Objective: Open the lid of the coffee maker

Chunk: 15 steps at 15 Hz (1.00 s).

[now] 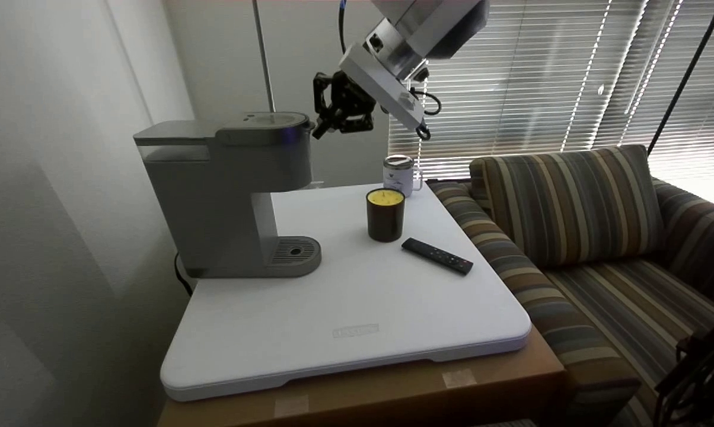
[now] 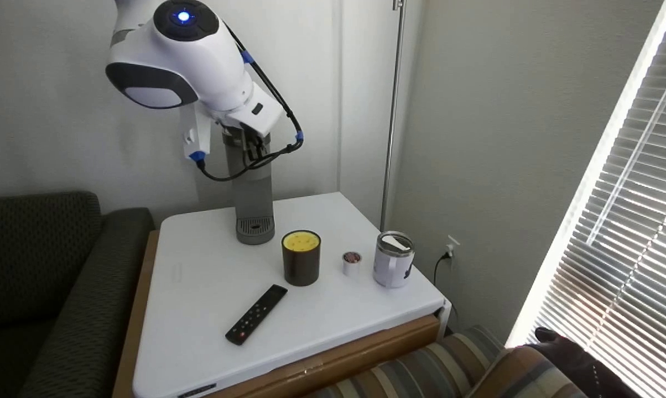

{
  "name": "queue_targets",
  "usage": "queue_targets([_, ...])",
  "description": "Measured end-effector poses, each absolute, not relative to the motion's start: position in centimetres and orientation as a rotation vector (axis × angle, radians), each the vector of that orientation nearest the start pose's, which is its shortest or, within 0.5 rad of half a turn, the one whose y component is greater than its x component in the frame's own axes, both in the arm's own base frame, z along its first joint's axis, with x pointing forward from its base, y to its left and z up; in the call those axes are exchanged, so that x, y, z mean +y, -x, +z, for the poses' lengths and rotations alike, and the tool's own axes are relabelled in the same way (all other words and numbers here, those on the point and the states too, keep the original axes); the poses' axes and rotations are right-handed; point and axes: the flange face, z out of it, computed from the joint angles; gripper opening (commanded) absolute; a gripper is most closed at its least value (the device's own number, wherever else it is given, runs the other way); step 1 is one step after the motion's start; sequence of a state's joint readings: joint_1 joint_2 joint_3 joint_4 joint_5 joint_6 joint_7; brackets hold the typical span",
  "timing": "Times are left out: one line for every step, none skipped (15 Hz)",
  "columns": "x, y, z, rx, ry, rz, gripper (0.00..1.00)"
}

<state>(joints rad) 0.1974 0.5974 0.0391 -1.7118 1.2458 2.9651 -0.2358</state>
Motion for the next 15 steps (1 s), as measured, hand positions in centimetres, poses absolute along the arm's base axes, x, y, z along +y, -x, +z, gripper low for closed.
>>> queue_targets([9.3,-68.7,28.7,0.874,2.282,-0.695,0.00])
queue_targets([9.2,-68.9,29.0,0.886,2.255,-0.704,0.00])
queue_targets([9.1,-69.0,29.4,0.896,2.222,-0.710,0.00])
queue_targets([9.1,-69.1,29.7,0.906,2.188,-0.715,0.00])
queue_targets([9.1,-69.3,30.0,0.914,2.154,-0.716,0.00])
queue_targets([9.0,-69.3,30.2,0.918,2.128,-0.715,0.00])
queue_targets([8.9,-69.4,30.2,0.922,2.112,-0.716,0.00])
queue_targets([8.6,-69.3,30.1,0.924,2.107,-0.718,0.00])
queue_targets([8.4,-69.3,29.9,0.926,2.113,-0.723,0.00])
queue_targets([8.0,-69.1,29.7,0.931,2.123,-0.727,0.00])
queue_targets([7.6,-68.9,29.4,0.937,2.143,-0.737,0.00])
queue_targets([7.1,-68.7,28.9,0.941,2.168,-0.747,0.00])
queue_targets([6.7,-68.4,28.5,0.941,2.191,-0.749,0.00])
queue_targets([6.5,-68.2,28.1,0.940,2.210,-0.744,0.00])
queue_targets([6.4,-67.9,27.8,0.937,2.222,-0.736,0.00])
